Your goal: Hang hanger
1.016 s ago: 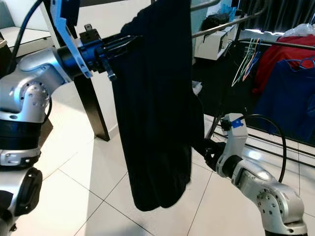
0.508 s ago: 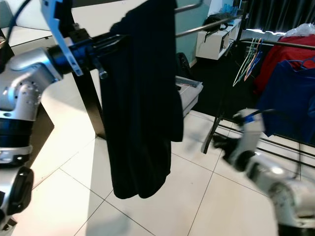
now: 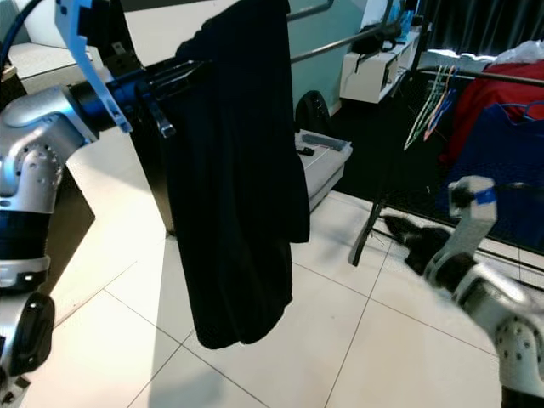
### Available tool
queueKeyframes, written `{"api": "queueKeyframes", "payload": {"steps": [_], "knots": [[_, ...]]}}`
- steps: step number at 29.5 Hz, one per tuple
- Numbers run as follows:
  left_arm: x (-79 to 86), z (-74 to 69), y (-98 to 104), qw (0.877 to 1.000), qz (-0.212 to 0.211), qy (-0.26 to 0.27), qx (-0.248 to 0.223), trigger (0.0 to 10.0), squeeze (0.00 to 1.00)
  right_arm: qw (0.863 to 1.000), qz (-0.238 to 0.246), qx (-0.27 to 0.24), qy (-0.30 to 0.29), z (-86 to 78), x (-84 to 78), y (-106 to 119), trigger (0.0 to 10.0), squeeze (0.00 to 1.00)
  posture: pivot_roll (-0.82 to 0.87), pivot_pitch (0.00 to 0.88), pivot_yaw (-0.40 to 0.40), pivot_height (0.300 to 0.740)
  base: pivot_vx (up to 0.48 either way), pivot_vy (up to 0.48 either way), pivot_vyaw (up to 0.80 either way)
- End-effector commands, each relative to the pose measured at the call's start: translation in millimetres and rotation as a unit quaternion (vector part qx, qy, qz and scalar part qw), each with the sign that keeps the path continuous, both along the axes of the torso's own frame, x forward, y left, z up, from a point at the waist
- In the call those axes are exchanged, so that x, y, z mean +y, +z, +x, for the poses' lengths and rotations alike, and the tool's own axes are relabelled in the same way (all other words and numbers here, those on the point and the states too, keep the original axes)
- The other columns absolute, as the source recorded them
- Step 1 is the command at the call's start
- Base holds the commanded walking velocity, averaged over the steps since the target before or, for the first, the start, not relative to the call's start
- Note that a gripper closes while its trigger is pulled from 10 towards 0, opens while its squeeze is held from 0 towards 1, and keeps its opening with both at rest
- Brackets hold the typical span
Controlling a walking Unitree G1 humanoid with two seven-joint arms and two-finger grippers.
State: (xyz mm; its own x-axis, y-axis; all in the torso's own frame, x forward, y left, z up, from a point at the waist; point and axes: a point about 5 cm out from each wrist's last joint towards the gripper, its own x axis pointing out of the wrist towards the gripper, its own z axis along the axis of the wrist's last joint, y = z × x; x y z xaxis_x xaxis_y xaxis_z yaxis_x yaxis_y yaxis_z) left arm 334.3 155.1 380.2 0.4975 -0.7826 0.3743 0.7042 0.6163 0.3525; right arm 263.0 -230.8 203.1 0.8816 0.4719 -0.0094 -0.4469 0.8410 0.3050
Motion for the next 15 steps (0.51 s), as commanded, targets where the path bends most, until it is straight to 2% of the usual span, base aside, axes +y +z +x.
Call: {"api": "queueKeyframes", "payload": {"steps": [1,5,7,9,12,15], "knots": [[-2.3,-7.0,12.3,0.999,-0.008,-0.014,-0.031,10.0,0.0,0.999,0.001,-0.03,0.037,-4.5,9.9,4.9,10.0,1.0,-0.09,0.0,0.015,0.74,0.0,0.0,0.0],[-3.2,-7.4,13.7,0.999,-0.01,-0.019,-0.031,10.0,0.0,0.996,-0.019,-0.035,0.082,-11.7,20.7,0.3,10.0,1.0,-0.09,0.0,0.017,0.74,0.0,0.0,0.0],[-3.9,-7.8,14.5,0.999,-0.009,-0.024,-0.032,10.0,0.0,0.99,-0.023,-0.045,0.128,-20.4,29.3,-0.2,10.0,1.0,-0.08,0.0,0.018,0.74,0.0,0.0,0.0],[-4.0,-8.0,14.6,0.999,-0.009,-0.024,-0.032,10.0,0.0,0.989,-0.023,-0.049,0.138,-22.4,30.4,-0.1,10.0,1.0,-0.08,0.0,0.018,0.74,0.0,0.0,0.0],[-8.0,-10.4,15.1,0.999,-0.005,-0.035,-0.035,10.0,0.0,0.989,-0.048,-0.062,0.127,-21.5,24.2,0.2,10.0,1.0,-0.08,0.0,0.019,0.74,0.0,0.0,0.0],[-12.8,-13.1,15.7,0.998,-0.002,-0.045,-0.037,10.0,0.0,0.986,-0.042,-0.08,0.138,-25.5,17.7,6.8,10.0,1.0,-0.08,0.0,0.019,0.74,0.0,0.0,0.0]]}}
